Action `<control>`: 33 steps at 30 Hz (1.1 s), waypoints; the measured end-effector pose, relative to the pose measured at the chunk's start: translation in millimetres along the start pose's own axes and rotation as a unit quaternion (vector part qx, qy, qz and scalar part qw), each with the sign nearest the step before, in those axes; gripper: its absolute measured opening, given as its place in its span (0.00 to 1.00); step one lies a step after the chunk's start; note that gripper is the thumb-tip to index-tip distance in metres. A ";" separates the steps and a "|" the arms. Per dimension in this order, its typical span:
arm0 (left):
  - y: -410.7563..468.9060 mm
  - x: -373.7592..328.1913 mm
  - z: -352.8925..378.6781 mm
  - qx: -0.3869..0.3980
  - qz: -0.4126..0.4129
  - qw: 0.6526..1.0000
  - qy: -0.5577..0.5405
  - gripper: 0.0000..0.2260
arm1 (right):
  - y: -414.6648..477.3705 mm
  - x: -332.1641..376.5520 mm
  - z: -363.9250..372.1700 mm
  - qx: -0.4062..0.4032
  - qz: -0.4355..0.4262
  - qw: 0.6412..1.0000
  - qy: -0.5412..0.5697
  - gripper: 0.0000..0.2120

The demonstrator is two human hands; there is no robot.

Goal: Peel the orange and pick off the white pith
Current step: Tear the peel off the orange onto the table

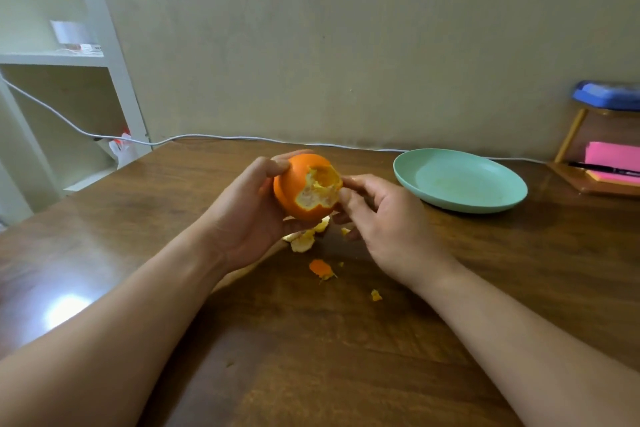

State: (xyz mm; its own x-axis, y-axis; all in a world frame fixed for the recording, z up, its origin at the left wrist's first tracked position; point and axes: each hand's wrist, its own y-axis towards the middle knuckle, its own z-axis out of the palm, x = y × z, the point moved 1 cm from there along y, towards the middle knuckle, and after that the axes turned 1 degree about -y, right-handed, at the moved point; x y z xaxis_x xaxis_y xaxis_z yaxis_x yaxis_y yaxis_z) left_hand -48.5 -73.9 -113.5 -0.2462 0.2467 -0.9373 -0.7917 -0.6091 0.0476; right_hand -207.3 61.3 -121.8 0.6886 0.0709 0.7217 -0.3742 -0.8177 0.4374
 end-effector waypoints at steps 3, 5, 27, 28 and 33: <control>-1.4 -1.1 4.1 -0.019 0.007 1.000 0.005 0.22 | -1.2 7.9 -2.4 -0.018 -0.045 0.996 -0.071 0.16; -0.6 -0.3 5.1 -0.031 0.033 0.998 0.035 0.23 | -2.1 12.5 -2.4 -0.023 -0.055 0.995 -0.083 0.18; -3.5 8.4 10.3 -0.054 0.141 0.979 0.141 0.18 | 5.2 4.0 9.4 0.029 0.056 0.997 0.048 0.09; -3.5 8.9 10.3 -0.053 0.141 0.978 0.141 0.18 | 4.9 4.1 9.2 0.031 0.055 0.996 0.059 0.08; -3.6 6.6 11.0 -0.053 0.139 0.982 0.120 0.18 | 3.2 7.8 4.5 0.038 0.055 0.994 0.081 0.13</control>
State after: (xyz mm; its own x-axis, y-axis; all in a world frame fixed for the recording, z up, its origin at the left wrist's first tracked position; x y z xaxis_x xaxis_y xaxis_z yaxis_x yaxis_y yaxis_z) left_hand -53.5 -61.8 -116.1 -0.2949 -0.1171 -0.9483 -0.6464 -0.7065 0.2882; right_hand -200.3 56.7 -117.2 0.5347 0.0647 0.8426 -0.3896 -0.8659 0.3137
